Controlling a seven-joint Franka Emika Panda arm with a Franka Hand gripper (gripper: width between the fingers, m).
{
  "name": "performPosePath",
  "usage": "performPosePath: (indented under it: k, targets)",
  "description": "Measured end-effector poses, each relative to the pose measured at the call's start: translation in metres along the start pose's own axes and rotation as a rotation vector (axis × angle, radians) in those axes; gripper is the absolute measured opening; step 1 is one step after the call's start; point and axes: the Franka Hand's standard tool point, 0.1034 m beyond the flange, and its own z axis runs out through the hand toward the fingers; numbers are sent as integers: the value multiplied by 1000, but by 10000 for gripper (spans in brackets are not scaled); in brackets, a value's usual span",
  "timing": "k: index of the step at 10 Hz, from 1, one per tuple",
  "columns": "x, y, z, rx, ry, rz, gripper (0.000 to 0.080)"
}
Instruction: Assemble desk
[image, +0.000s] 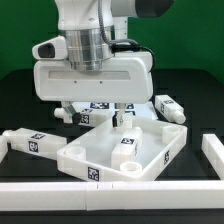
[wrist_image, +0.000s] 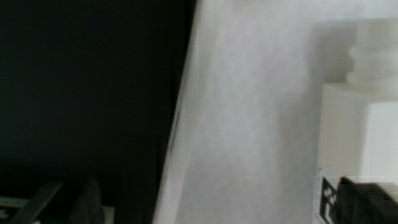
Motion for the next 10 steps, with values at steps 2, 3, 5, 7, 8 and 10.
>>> performPosePath:
  k: [2,3,5,7,8,10]
  targets:
    - [0,0,0,0,-1,-1,650]
    - [-1,3,2,4,-4,44,650]
    - [-8,19,19,-4,-27,228,650]
    - [-6,35,30,-3,-4,248,650]
    - [-8,29,34,-6,-2,239,650]
    - [-8,28,34,-6,-2,231,647]
